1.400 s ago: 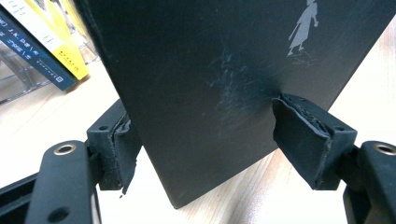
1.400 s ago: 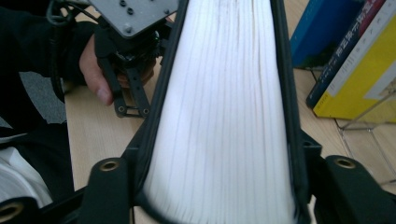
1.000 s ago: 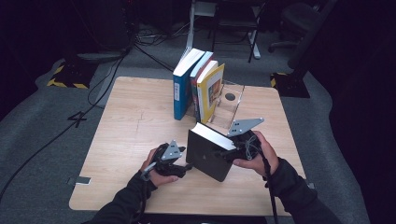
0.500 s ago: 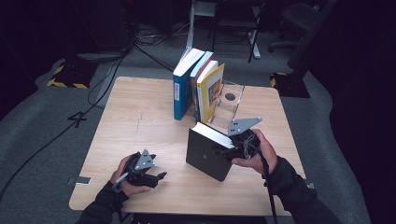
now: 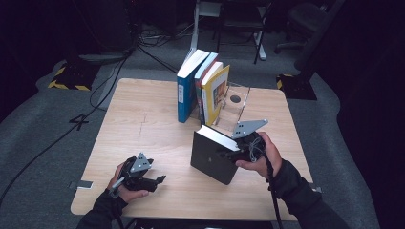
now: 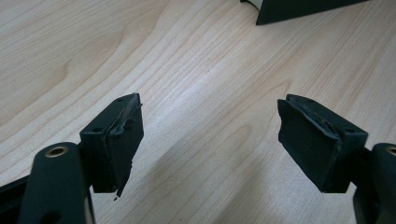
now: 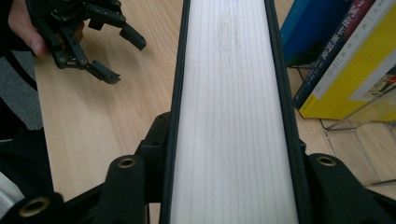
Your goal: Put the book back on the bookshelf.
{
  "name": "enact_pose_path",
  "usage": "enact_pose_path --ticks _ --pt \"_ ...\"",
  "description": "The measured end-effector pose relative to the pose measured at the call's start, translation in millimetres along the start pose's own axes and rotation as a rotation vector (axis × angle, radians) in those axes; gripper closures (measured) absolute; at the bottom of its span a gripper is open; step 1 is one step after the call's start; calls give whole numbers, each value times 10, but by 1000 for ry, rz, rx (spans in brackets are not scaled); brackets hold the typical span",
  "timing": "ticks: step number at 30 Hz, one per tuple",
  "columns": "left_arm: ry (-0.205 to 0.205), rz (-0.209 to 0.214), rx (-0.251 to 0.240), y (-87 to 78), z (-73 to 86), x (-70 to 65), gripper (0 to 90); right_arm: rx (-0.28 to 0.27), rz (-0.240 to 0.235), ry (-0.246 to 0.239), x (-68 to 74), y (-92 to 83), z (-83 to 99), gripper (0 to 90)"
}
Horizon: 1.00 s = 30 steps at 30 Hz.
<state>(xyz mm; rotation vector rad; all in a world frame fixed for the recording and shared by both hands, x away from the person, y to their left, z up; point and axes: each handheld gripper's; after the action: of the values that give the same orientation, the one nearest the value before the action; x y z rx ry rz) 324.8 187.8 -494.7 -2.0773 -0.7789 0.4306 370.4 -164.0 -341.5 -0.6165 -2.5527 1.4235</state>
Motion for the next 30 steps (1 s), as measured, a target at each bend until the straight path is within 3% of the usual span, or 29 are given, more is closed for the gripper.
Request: enact_pose_path --ticks 6,16,24,26,30 --pt "17 -25 68 132 -29 -47 219 6 41 21 -126 -41 46 531" --pt "7 -5 67 156 -47 -40 200 16 168 102 -422 -102 94 533" --pt "8 -4 67 158 -48 -39 200 8 220 171 -650 -77 64 533" --pt "8 -4 67 158 -49 -40 200 5 232 210 -731 -65 70 532" --pt "10 -3 67 160 -51 -40 200 2 246 231 -813 -48 75 532"
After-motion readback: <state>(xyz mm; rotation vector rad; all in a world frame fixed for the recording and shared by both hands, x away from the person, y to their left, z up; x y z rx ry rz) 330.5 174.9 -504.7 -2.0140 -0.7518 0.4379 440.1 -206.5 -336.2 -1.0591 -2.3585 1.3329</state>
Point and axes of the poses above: each handheld gripper's, and its own axes: y roughly forward along the jaws, z roughly out of its underside, x roughly to its left, and after that the axes turned 13 degrees about x, right-handed
